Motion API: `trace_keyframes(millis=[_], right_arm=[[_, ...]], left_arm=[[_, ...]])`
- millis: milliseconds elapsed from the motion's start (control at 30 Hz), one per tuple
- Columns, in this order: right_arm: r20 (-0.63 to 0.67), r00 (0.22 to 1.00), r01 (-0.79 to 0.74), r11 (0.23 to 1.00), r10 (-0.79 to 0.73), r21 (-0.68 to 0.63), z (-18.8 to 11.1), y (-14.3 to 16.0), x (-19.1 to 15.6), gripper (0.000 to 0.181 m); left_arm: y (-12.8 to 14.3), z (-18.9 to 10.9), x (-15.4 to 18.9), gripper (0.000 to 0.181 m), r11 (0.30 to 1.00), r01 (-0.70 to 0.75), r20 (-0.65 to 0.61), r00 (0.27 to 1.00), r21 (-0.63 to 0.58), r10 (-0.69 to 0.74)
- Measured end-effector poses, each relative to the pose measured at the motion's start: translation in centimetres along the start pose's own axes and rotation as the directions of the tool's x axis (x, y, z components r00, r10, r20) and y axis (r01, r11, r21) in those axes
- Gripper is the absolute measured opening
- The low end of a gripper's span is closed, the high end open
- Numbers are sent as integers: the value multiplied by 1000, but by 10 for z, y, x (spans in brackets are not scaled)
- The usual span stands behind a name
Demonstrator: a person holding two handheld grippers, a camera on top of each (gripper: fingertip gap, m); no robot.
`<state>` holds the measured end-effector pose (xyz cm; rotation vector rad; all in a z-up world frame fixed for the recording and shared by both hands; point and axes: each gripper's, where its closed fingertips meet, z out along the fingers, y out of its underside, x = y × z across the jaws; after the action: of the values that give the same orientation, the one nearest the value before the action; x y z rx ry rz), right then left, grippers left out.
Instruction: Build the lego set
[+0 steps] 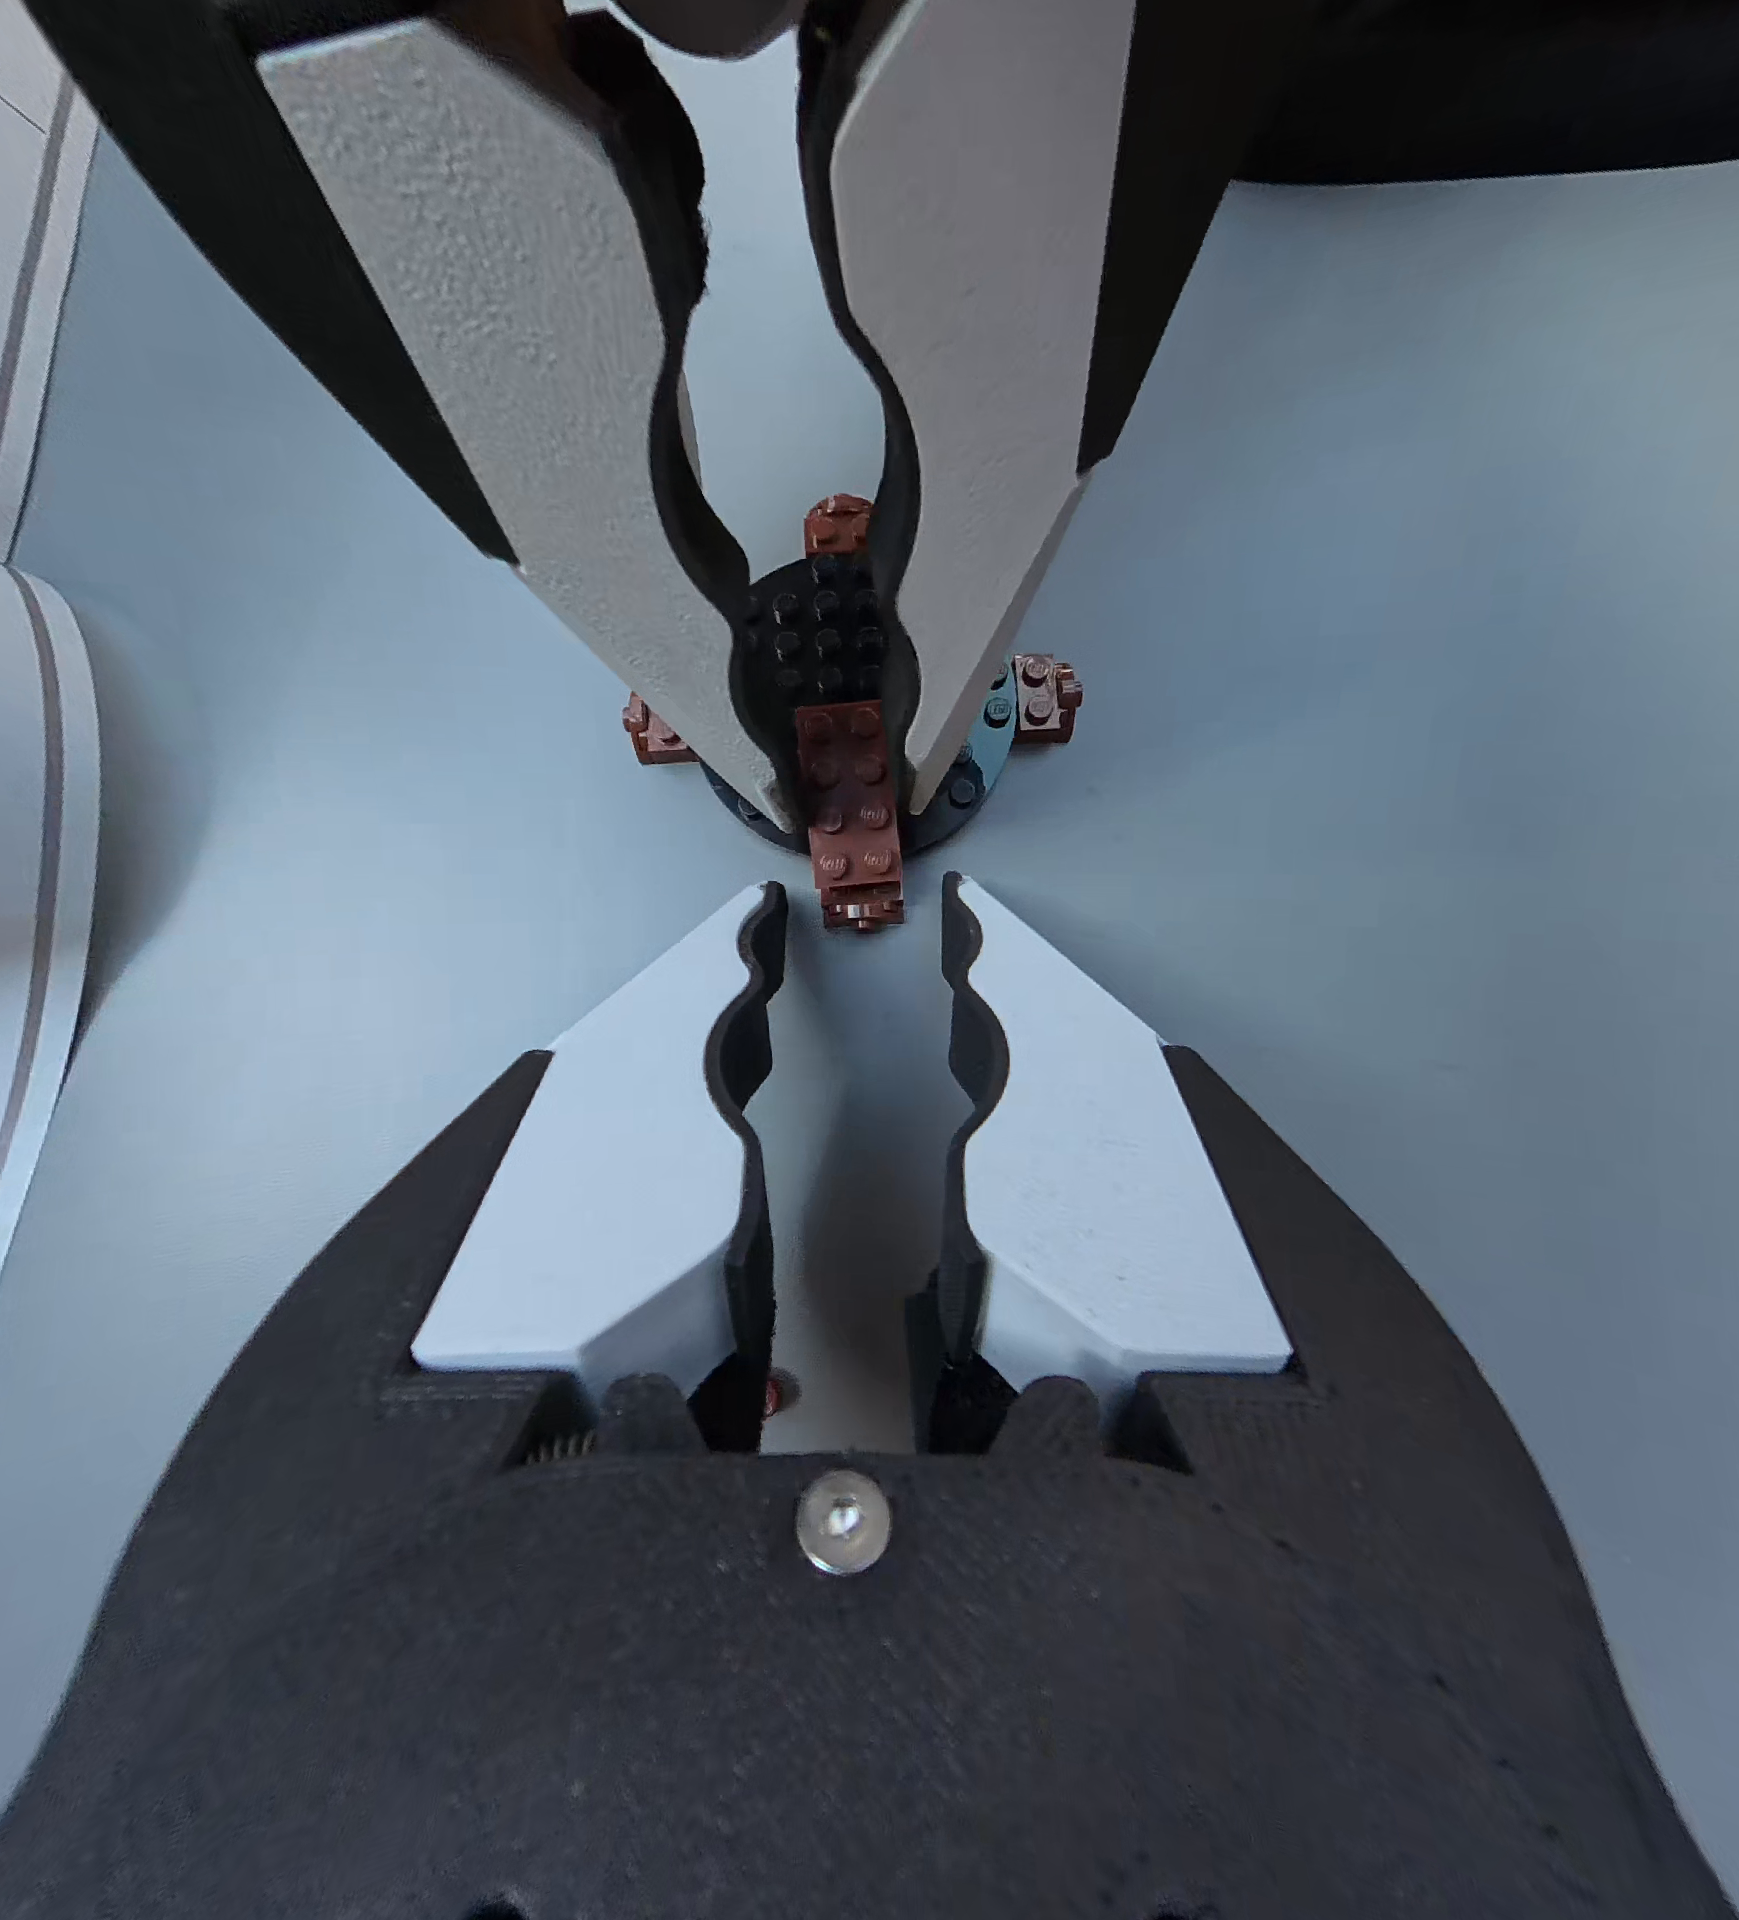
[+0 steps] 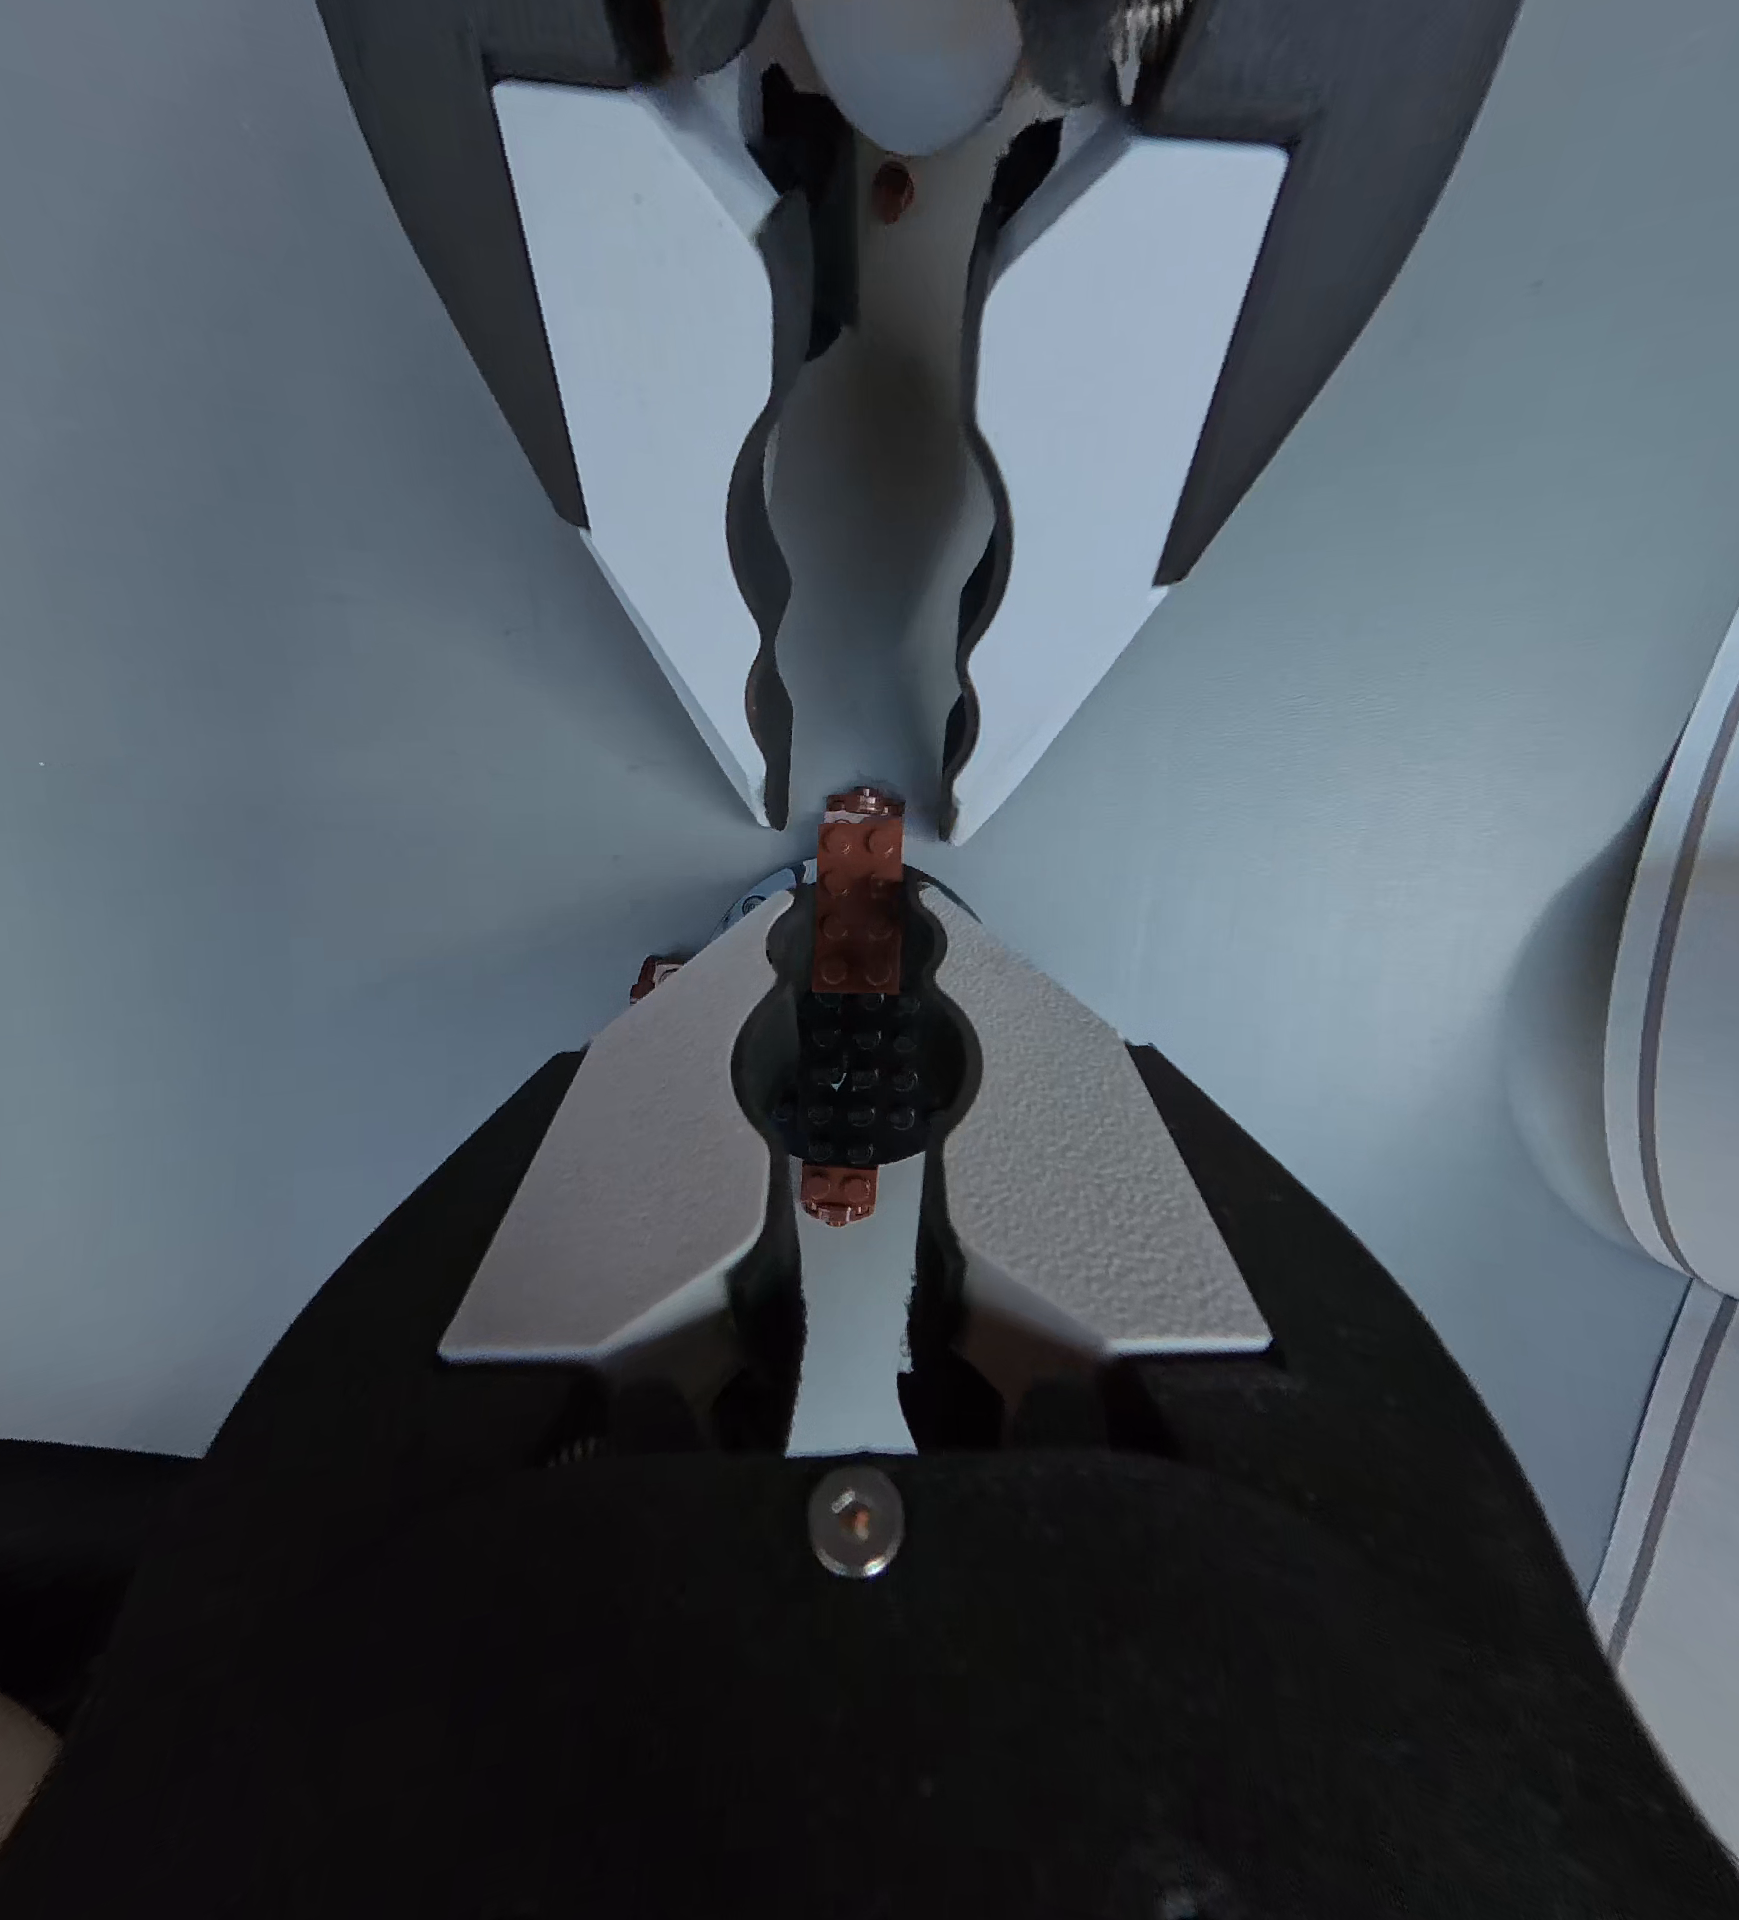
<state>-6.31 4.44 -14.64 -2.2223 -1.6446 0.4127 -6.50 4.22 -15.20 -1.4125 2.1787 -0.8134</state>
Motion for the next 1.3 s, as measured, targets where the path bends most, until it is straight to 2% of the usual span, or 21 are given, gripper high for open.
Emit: trace_keyframes(millis=[100, 333, 900, 1067, 1133, 1167, 1233, 1300], right_arm=[[2, 1000, -1, 1000, 1, 3, 2, 0, 1, 14], [10, 1000, 4, 1000, -4, 2, 4, -2, -1, 14], [46, 999, 11, 998, -14, 65, 1, -3, -3, 15], [28, 999, 13, 995, -15, 94, -14, -3, -1, 14], [-13, 1000, -23, 995, 24, 101, -31, 9, 5, 15], [-30, 997, -64, 990, 68, 122, -41, 17, 8, 15], [-34, 981, -179, 965, 189, 192, -56, 37, 12, 15], [-43, 966, -236, 935, 256, 265, -60, 60, 9, 15]], left_arm=[[-3, -2, -1, 28, 999, 22, -9, 1000, 27, -22], [-5, 1, 1, 15, 1000, 0, -13, 1000, 31, 1], [-6, 1, 2, 14, 999, 10, -25, 1000, 40, -9], [-16, -6, 2, 18, 996, 21, -19, 1000, 82, -20], [-10, -9, 0, 52, 999, 42, -13, 999, 33, -42], [-5, -10, 0, 52, 999, 46, -13, 999, 5, -46], [-3, -10, 4, 38, 999, 38, -28, 999, 13, -38], [-7, -6, 7, 37, 999, 31, -23, 999, 22, -31]])
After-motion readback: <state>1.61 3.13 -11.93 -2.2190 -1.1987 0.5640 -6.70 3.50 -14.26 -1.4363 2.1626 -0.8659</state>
